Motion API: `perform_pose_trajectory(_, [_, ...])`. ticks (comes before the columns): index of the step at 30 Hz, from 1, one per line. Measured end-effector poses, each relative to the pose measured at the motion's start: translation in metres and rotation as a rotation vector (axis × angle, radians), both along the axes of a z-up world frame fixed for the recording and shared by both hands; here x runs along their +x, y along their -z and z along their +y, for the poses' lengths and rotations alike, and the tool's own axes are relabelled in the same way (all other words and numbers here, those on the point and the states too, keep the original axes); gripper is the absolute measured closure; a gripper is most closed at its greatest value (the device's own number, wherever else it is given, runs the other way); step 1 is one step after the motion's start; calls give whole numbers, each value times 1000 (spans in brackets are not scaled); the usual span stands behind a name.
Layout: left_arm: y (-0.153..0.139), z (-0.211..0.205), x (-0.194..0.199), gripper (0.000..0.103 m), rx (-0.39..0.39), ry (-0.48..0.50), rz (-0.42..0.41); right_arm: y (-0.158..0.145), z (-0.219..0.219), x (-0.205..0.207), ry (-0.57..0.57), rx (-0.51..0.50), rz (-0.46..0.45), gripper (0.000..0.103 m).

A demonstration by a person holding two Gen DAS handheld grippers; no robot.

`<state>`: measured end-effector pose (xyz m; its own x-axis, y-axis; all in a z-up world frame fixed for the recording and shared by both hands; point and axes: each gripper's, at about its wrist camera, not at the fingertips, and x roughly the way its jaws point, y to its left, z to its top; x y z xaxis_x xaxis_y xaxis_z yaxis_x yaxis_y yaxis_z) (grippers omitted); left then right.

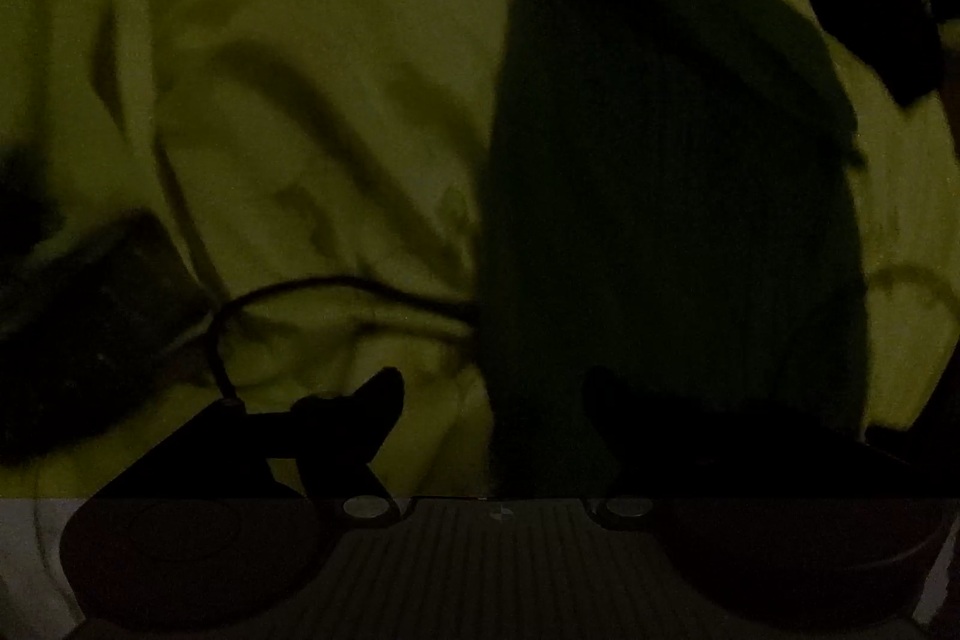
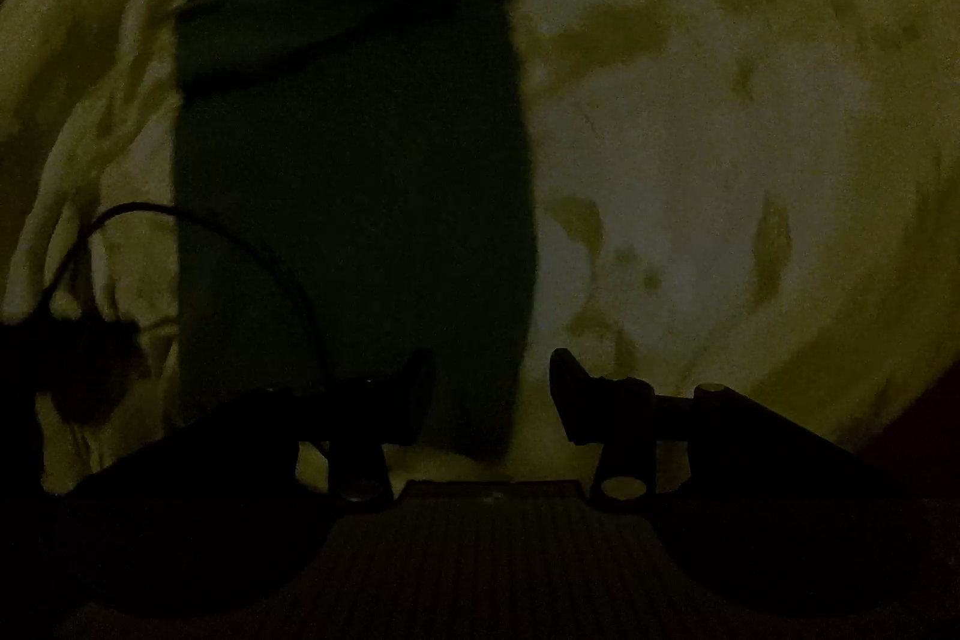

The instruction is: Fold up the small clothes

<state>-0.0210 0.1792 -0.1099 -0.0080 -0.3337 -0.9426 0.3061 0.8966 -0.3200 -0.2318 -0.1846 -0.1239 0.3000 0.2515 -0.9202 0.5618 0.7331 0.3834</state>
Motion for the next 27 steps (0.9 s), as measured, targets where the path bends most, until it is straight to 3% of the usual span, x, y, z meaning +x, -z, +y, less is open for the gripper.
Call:
perform_pose_trajectory(8, [19,-13,-12,0,-40,58,74,9,5,3,8,-11,12,55])
perform_pose_trajectory(10, [28,-18,-16,0,-21,67,96,15,6,6,9,-2,24,55])
perform_pose_trajectory(18, [39,-17,-19,0,-34,54,120,38,11,12,43,60,73,55])
perform_pose_trajectory(20, [38,-11,-16,11,-48,25,125,40,12,13,60,101,60,77])
perform_pose_trajectory(21, [36,-7,-14,18,-55,9,127,41,11,13,68,119,52,83])
perform_pose_trajectory(22, [33,-4,-12,19,-71,-7,125,39,10,12,78,122,44,89])
perform_pose_trajectory(24, [24,0,-5,27,-96,-31,109,33,4,10,108,132,15,91])
perform_pose_trajectory(27, [9,0,9,30,-155,-64,77,18,-6,16,141,154,-58,92])
